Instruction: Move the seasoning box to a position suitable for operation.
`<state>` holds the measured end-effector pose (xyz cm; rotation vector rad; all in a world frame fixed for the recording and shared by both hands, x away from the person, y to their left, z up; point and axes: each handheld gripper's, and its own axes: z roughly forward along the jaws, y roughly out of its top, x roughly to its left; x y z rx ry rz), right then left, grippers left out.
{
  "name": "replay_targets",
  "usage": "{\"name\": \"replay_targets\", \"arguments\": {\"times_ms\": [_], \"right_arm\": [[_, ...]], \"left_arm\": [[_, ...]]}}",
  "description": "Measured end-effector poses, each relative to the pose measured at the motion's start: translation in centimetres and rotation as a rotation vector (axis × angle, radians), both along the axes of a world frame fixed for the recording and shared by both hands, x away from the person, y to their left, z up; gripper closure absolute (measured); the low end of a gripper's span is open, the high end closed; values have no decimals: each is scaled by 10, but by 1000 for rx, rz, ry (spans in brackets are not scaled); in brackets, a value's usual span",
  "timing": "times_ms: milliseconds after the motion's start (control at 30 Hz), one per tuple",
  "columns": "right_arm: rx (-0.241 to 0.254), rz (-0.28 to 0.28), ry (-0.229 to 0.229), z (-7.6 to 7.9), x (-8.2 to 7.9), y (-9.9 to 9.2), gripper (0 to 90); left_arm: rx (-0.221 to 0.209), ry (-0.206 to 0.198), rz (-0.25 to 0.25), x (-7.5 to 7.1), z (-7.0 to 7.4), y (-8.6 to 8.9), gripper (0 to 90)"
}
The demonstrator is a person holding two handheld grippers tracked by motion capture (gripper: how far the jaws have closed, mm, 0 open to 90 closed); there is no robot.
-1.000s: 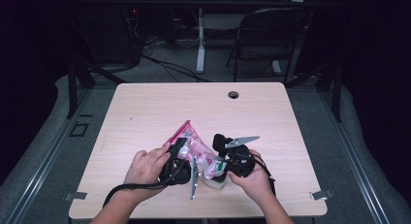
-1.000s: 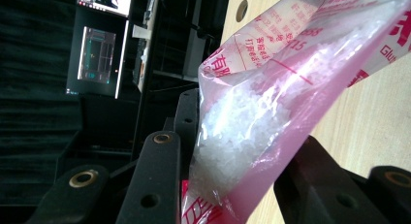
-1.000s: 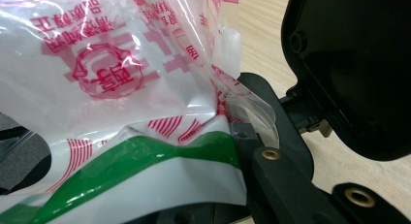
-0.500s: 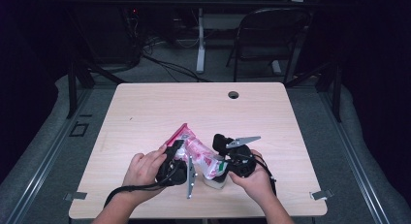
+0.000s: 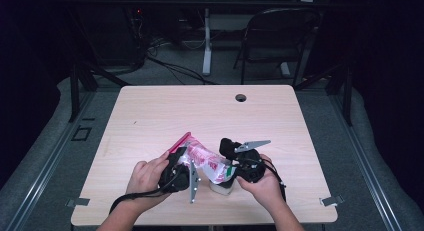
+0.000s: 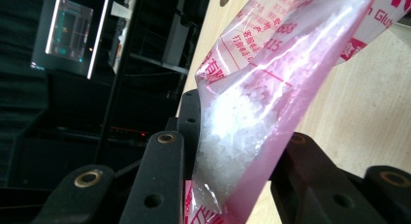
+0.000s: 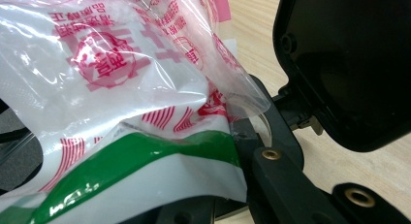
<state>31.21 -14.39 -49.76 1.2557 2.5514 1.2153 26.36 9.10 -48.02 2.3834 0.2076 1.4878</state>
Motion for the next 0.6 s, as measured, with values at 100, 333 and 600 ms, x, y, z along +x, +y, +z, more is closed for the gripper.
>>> {"name": "replay_targets", "arguments": {"times_ms": [100,333,600], "right_arm": [[2,-1,-3,0,0,1,899],[1,4,-8,0,0,2,898],[1,4,-6,0,-1,2,899]], "left_arm": [[-15,14,8,1,-2,2,732],[-40,47,21,3,-10,7,736],[-63,70,34,4,-16,10,752]]}}
